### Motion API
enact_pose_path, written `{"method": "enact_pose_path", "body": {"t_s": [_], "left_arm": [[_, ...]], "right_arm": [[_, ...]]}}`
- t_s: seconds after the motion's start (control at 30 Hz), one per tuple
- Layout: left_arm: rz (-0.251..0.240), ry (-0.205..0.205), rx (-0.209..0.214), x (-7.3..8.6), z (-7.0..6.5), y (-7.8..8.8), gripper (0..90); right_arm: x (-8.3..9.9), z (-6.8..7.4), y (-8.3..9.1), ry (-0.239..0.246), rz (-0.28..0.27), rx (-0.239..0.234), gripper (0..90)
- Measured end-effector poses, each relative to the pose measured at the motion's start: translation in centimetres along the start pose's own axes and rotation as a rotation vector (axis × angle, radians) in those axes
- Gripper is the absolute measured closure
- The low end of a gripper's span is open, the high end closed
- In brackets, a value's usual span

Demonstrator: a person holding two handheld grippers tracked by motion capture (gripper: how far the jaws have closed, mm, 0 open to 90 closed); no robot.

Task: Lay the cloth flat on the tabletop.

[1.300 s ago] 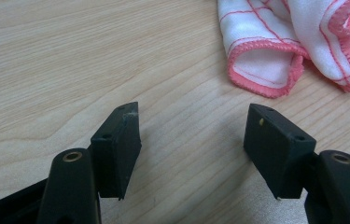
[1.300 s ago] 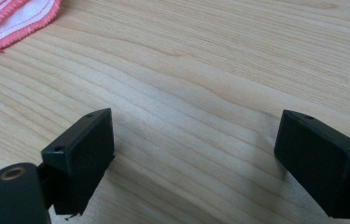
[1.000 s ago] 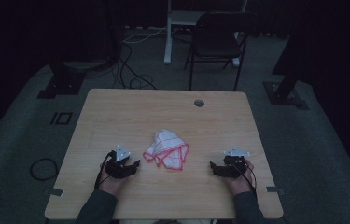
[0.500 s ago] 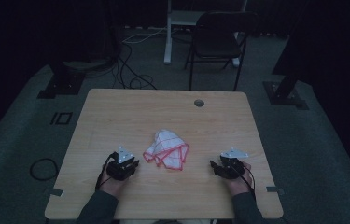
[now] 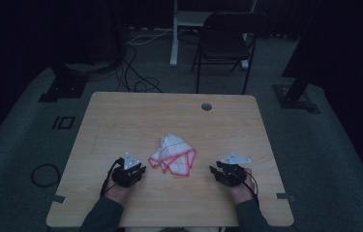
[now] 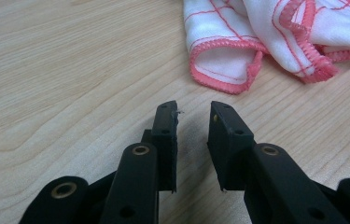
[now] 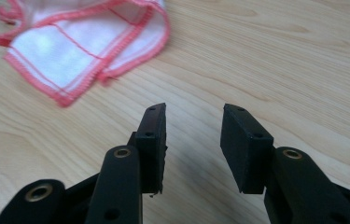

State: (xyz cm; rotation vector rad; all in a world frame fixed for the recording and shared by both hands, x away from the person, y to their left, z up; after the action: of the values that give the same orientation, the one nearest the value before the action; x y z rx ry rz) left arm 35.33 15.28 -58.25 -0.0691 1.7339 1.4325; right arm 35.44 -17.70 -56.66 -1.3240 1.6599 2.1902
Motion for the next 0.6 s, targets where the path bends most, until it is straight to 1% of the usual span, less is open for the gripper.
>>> {"method": "enact_pose_path", "body": {"t_s": [0.07,0.1,0.13,0.27,0.3,0.53,0.6], "left_arm": [[-0.005,0.006,0.01,0.0,0.0,0.0,73.2],[-0.006,0.011,0.021,0.0,0.1,-0.1,72.8],[-0.006,0.01,0.026,0.0,0.1,-0.1,72.8],[-0.007,0.009,0.026,0.0,0.1,-0.1,72.4],[-0.008,0.009,0.026,0.0,0.1,-0.1,72.5],[-0.01,0.007,0.029,0.0,0.1,-0.1,72.2],[-0.01,0.006,0.028,0.0,0.1,-0.1,72.2]], "right_arm": [[-0.3,0.4,0.1,0.008,-0.005,-0.006,61.9],[-0.5,0.7,0.2,0.012,-0.006,-0.014,62.3],[-0.5,0.7,0.2,0.012,-0.006,-0.014,62.3],[-0.8,1.1,0.2,0.024,-0.008,-0.023,63.1],[-1.1,1.5,0.2,0.036,-0.014,-0.031,63.4],[-2.1,2.4,0.1,0.06,-0.028,-0.046,63.4],[-2.6,3.0,-0.2,0.071,-0.033,-0.056,62.7]]}}
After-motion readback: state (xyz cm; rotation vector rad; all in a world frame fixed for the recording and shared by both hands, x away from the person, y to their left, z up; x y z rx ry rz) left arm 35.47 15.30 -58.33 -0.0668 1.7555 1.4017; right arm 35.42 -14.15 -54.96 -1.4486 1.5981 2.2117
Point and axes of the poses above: each handheld gripper's, and its own axes: y roughly backward along the jaws, x roughly out of its underside, z roughly to its left, the point moved 6 cm from there along -y, roughly forward along the jaws, and after that the axes turned 8 degrees about z, right-handed, at the moved point
